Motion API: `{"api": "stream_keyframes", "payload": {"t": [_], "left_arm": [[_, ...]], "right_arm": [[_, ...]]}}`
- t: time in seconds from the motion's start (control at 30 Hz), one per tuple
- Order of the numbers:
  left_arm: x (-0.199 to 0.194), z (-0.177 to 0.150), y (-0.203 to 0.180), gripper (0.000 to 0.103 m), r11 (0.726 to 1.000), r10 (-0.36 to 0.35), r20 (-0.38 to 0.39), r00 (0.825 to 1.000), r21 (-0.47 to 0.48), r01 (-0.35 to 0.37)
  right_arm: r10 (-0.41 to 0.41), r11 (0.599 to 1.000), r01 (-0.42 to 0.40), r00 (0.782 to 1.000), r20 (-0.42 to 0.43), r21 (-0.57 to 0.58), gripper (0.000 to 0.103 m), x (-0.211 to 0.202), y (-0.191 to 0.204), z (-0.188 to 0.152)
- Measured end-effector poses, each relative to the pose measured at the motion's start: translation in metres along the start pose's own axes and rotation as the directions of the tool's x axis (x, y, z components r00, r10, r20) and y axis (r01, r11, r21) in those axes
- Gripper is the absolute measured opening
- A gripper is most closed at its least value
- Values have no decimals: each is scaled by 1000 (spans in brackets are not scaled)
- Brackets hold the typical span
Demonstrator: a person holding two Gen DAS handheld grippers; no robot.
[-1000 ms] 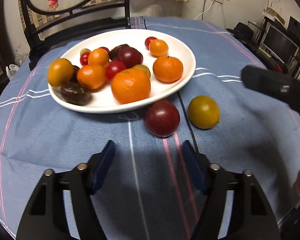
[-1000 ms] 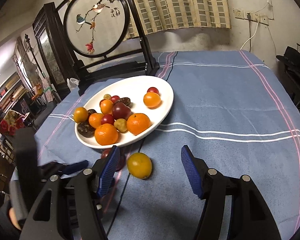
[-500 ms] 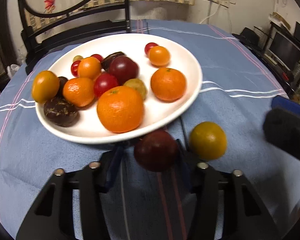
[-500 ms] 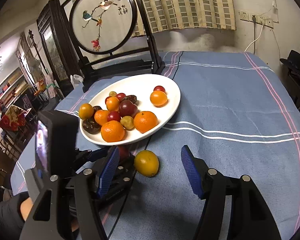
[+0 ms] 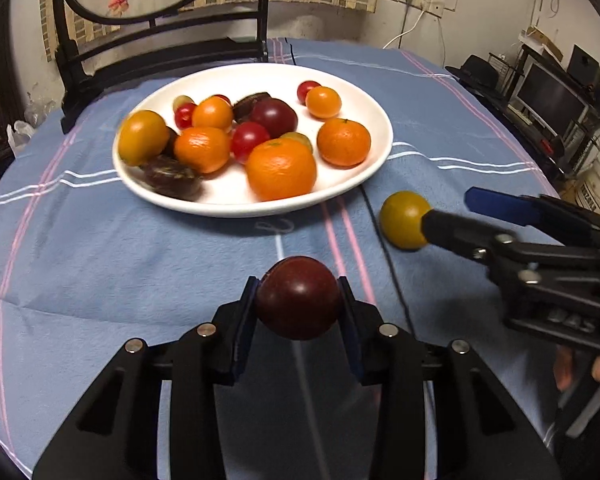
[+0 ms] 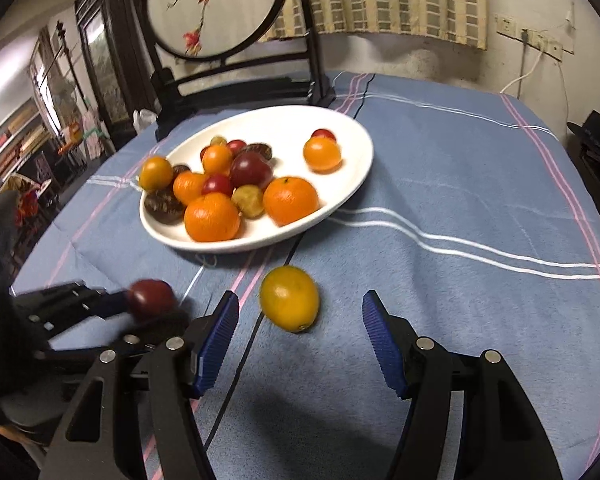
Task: Organize fruits
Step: 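Grasp a dark red plum with the left gripper while the right gripper grasps a yellow fruit, then carry both fruits onto the white plate and open both grippers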
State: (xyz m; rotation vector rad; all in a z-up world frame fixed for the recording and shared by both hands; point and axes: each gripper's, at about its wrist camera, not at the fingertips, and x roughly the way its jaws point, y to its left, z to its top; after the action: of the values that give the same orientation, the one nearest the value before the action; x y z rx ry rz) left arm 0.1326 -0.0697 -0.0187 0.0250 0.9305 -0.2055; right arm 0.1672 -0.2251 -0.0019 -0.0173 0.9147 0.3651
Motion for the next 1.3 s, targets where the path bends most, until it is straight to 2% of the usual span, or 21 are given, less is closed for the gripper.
{"api": "stream_keyframes", "payload": {"t": [0.13,0.23,0.27,0.33,0.37,0.47,0.73,0.87,1.0,1.1,1.3], "left_arm": [[-6,-6,14,38,999,30,56,998,-13,-29],[-2,-7,22,38,1000,-10,17,1000,-18,11],[0,-5,22,38,1000,-22,9,1000,-16,22],[-1,-6,22,38,999,-34,6,999,-9,34],[-1,-6,21,38,999,-38,7,999,-9,38],[-6,-5,23,38,998,-55,20,998,-20,55],[-12,3,32,38,998,-29,22,999,-63,30],[-24,28,36,38,999,-24,39,999,-46,26],[-23,64,45,38,998,32,64,997,-56,-29],[-10,91,53,38,996,58,70,996,-69,-53],[25,123,67,38,988,127,70,989,-94,-121]], "right_arm": [[-10,1000,9,999,-37,-15,65,16,8,-5],[-43,999,41,998,-38,-33,64,26,17,-3],[-54,998,53,998,-34,-32,59,29,19,-2],[-89,996,88,995,-54,-30,42,39,21,1],[-123,992,121,991,-54,-43,38,42,23,1],[-144,988,141,989,-42,-64,37,43,28,1],[-103,993,103,995,1,-59,37,24,30,2],[-57,996,60,997,52,-58,37,6,37,17],[-49,995,58,994,102,-82,37,0,47,45],[-35,995,45,993,113,-86,37,11,50,67],[-65,994,73,993,99,-77,37,43,52,94]]}}
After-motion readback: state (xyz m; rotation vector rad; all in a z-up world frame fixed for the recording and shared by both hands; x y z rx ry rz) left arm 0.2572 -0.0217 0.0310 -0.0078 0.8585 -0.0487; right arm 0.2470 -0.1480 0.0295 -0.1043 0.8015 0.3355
